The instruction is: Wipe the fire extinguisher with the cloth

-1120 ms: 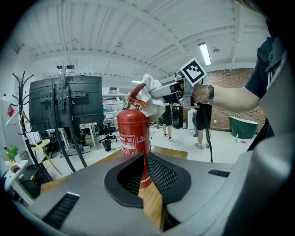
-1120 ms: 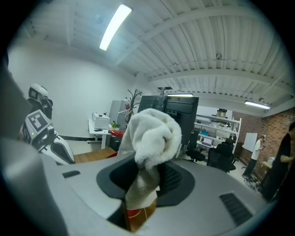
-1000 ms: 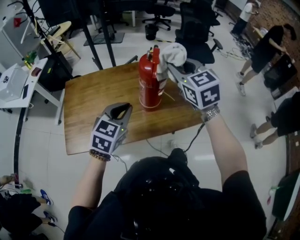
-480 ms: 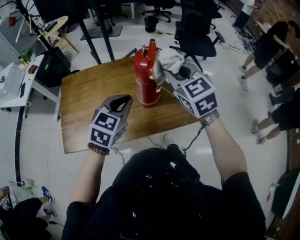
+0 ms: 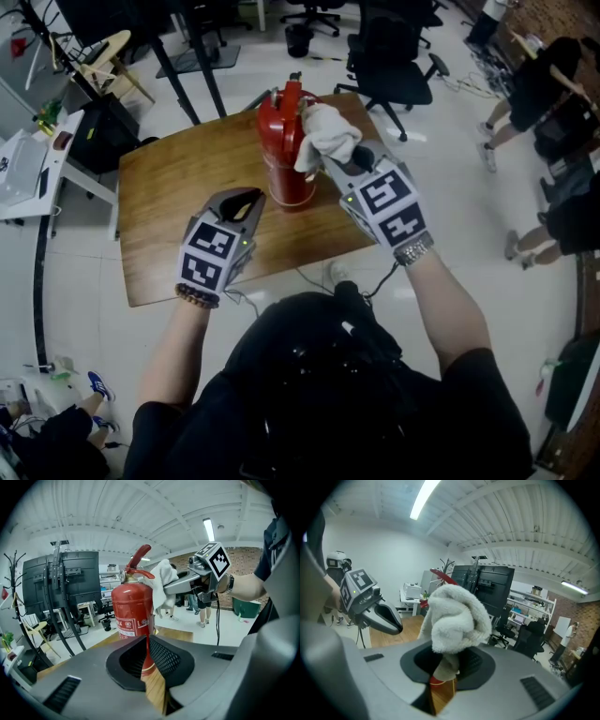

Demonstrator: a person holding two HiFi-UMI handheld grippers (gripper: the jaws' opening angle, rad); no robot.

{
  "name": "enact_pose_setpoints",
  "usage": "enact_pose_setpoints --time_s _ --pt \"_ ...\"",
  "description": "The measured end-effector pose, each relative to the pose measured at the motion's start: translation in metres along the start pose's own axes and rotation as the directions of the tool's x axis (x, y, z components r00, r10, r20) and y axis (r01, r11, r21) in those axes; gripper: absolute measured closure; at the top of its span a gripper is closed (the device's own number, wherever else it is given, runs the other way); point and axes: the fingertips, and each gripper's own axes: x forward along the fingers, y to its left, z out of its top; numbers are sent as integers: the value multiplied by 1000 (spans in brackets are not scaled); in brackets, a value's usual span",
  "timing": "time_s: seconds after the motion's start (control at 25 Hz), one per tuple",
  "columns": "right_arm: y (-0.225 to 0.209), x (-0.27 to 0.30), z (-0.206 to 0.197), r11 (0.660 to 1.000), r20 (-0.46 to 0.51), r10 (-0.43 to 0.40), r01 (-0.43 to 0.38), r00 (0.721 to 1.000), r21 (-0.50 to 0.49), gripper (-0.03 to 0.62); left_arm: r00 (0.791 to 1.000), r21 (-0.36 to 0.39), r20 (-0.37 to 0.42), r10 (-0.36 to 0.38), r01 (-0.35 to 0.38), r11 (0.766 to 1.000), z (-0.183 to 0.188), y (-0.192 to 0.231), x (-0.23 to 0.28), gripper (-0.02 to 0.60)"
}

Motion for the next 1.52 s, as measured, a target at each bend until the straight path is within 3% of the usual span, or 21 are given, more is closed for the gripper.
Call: enact_pose_setpoints --time_s 0.72,0.92,1.52 --pt "28 45 -105 987 -164 110 -88 980 136 519 999 -14 -52 -14 13 1000 -17 -6 16 570" --pt "35 55 -136 980 -229 151 -114 962 165 519 997 -30 -74 -13 11 999 -24 -10 23 569" --pt "43 89 -191 959 -301 240 -177 923 221 519 982 -81 -186 25 -41 996 -47 -12 54 569"
